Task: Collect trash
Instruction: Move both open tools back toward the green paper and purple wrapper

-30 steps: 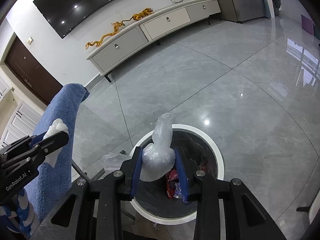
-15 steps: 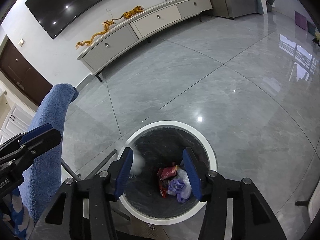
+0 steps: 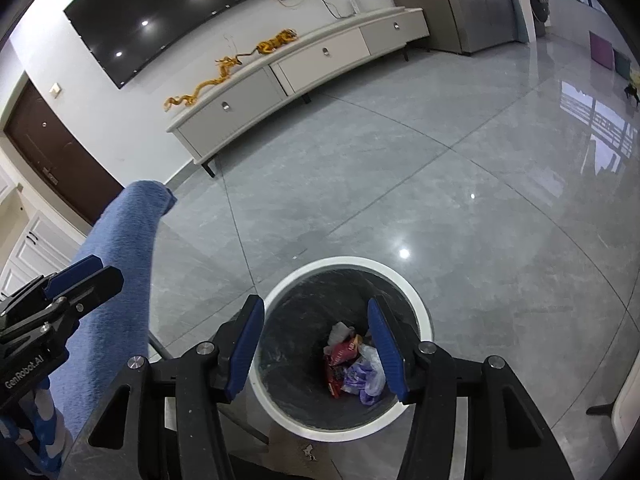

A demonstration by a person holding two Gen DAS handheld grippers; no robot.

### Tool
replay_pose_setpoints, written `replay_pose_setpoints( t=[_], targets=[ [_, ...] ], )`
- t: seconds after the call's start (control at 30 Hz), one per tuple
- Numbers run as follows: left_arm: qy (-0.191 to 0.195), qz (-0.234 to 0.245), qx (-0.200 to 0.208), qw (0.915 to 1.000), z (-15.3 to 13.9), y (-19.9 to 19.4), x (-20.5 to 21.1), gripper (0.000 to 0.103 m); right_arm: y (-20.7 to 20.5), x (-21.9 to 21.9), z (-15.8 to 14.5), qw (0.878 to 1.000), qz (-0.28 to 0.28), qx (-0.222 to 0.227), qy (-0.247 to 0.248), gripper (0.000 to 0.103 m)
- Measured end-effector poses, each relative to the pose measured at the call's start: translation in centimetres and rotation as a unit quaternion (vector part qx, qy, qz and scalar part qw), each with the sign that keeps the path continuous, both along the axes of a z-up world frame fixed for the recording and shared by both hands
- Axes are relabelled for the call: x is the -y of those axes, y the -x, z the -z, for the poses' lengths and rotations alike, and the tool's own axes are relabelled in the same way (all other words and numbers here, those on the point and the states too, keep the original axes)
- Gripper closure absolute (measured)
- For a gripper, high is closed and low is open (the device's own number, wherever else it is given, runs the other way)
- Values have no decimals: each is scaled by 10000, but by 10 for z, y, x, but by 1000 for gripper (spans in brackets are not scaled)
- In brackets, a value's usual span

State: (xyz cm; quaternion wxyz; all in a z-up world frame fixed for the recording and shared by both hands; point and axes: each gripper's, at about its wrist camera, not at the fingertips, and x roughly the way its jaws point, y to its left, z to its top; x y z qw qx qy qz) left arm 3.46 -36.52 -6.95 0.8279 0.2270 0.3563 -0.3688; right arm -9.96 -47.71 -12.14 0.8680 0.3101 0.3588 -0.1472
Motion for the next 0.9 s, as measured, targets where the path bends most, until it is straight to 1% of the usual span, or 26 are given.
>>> replay_pose_setpoints(
  t=[0.17, 0.43, 0.67, 0.77, 0.9],
  targets=[
    [69, -90, 171, 9998, -17, 10, -25, 50, 3, -16, -24, 9997, -104, 160, 161, 51],
    [173, -329, 389, 9985, -40, 26, -79, 50, 13, -51, -75, 9962, -421, 526, 551, 50],
    [394, -682, 606, 9950, -63, 35, -136, 50, 7, -98, -126, 9872, -869, 939, 956, 48],
    [507, -840, 707, 9927, -73, 36, -158, 50, 3, -122, -143, 9821, -1094, 1067, 1106, 47],
    [671, -1093, 826, 9883, -86, 38, -189, 50, -2, -147, -159, 9761, -1344, 1168, 1249, 46]
  ],
)
